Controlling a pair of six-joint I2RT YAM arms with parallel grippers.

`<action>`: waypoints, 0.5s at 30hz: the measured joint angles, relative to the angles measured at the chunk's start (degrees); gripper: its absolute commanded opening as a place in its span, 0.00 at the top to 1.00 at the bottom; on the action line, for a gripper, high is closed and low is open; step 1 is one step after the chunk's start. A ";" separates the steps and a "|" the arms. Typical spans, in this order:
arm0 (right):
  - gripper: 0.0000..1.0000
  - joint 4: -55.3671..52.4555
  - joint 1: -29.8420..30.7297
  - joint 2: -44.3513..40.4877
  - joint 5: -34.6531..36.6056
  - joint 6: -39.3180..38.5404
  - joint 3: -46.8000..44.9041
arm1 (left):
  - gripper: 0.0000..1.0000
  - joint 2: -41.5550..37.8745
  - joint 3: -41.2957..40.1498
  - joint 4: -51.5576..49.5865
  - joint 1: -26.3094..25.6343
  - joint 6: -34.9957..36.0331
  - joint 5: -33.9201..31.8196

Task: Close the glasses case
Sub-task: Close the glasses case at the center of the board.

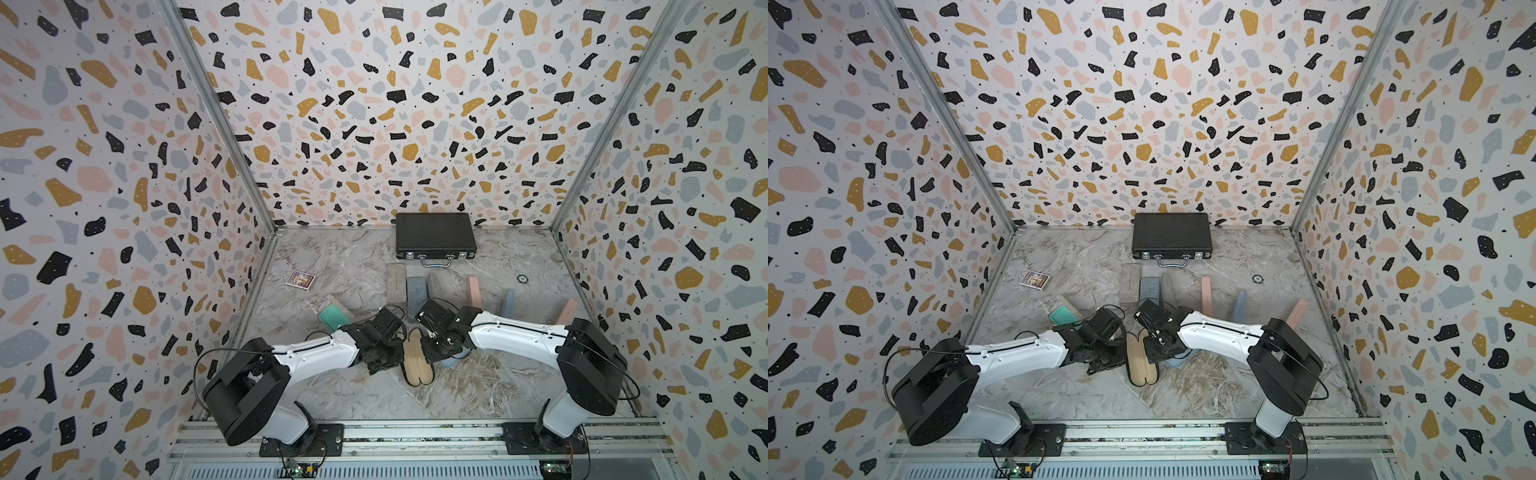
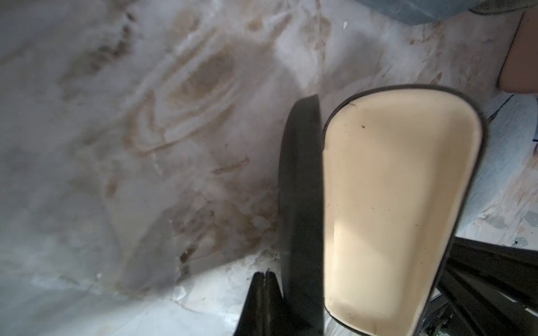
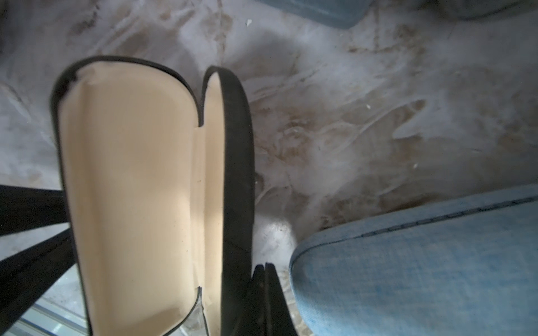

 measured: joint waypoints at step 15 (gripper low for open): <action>0.98 3.85 -0.42 -0.44 -5.16 0.04 -1.68 | 1.00 0.00 0.31 -2.49 -0.35 -0.02 -1.29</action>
